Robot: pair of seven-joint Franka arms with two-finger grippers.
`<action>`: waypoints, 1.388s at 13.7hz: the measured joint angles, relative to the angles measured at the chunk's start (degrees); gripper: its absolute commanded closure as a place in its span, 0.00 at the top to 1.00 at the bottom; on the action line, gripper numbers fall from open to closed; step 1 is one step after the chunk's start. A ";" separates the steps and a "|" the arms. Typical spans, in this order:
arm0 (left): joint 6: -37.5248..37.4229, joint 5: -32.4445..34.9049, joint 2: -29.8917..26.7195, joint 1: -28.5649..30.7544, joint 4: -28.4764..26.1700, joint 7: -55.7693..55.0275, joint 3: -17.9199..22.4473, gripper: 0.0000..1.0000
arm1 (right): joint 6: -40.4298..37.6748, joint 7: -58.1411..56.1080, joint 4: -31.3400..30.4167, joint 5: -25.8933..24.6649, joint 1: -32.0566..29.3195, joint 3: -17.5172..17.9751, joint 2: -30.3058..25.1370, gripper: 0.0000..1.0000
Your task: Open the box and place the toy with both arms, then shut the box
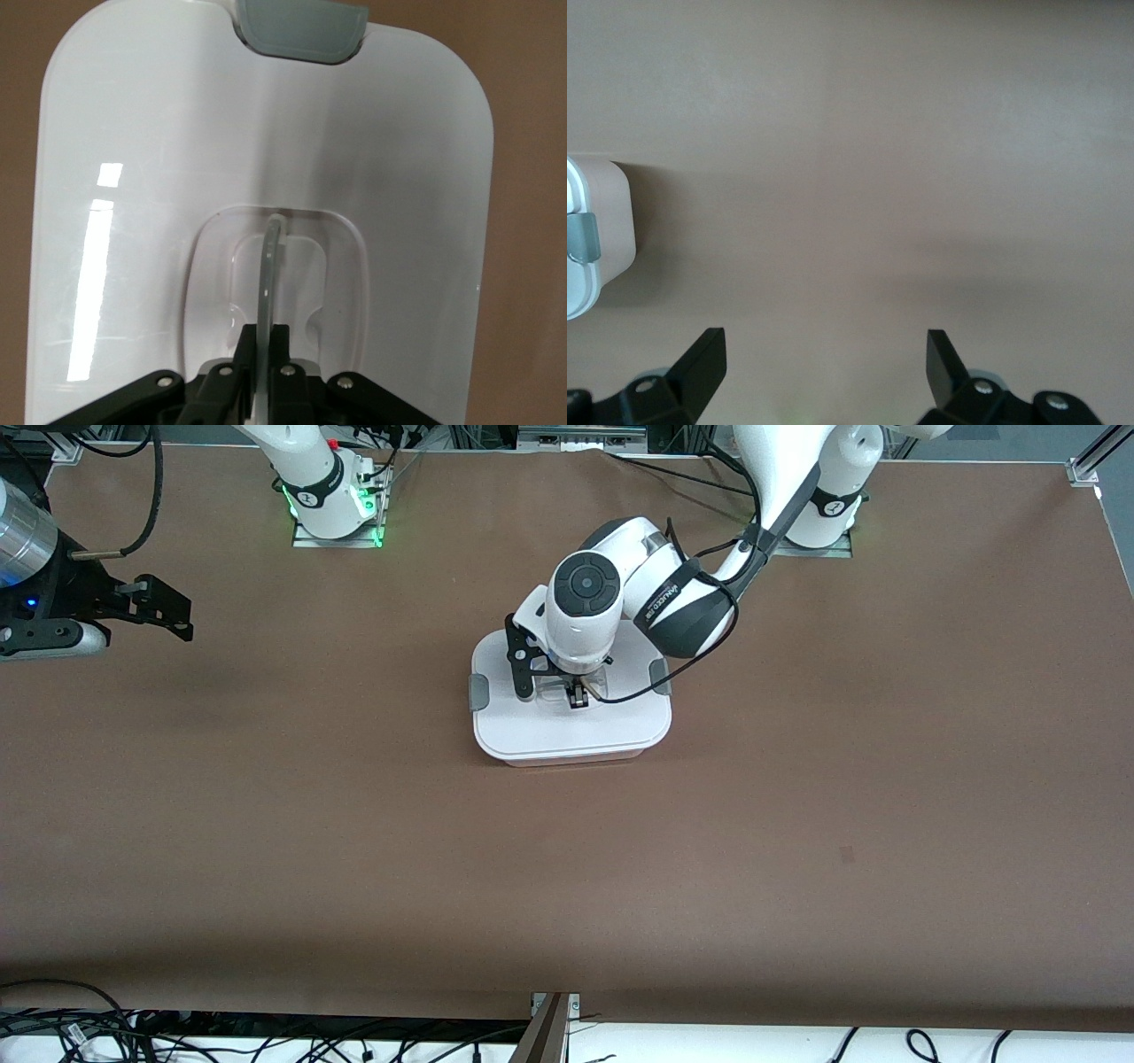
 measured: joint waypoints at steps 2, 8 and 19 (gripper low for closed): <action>0.16 0.27 -0.65 0.11 0.27 0.01 0.01 1.00 | 0.00 0.00 0.06 0.00 0.00 -0.16 -0.01 1.00; -14.12 0.82 -13.71 3.12 1.61 -10.25 2.68 1.00 | -0.01 -0.02 0.23 0.75 -0.08 -3.54 -0.06 1.00; -26.02 4.26 -24.78 27.14 -0.98 -19.93 5.60 1.00 | -0.05 -0.02 0.27 1.20 0.04 -3.24 -0.07 1.00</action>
